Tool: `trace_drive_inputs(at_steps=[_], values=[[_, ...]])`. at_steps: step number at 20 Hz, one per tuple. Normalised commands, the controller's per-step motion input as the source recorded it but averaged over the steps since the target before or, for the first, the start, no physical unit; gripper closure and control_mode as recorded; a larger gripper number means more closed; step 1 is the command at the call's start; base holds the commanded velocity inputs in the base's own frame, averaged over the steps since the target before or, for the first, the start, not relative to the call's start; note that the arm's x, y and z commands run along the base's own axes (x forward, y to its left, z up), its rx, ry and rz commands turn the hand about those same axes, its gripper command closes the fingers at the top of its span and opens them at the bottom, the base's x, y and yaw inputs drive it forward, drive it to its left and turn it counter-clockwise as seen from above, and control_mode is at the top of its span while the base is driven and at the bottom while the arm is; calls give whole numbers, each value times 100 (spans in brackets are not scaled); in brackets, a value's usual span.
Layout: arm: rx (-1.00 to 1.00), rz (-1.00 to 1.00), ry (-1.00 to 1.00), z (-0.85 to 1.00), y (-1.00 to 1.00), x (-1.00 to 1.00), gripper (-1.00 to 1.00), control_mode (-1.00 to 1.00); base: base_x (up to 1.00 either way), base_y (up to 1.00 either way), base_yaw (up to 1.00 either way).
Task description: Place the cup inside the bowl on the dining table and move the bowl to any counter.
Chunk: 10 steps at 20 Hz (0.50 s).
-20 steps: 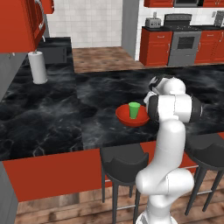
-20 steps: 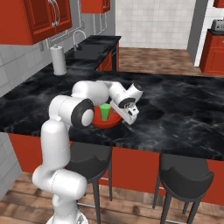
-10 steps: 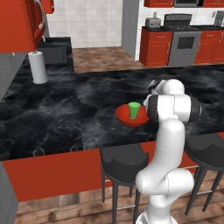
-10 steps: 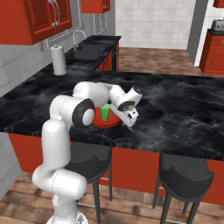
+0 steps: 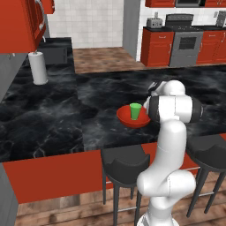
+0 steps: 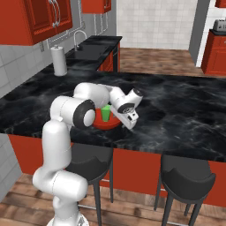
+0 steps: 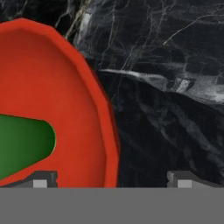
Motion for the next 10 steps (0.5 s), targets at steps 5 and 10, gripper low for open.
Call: trace_drive_inputs(at_steps=[5,10], values=[[0,0,0,-14,4,0,-100,-100,0,0,0],[0,0,0,-9,2,0,-100,-100,0,0,0]])
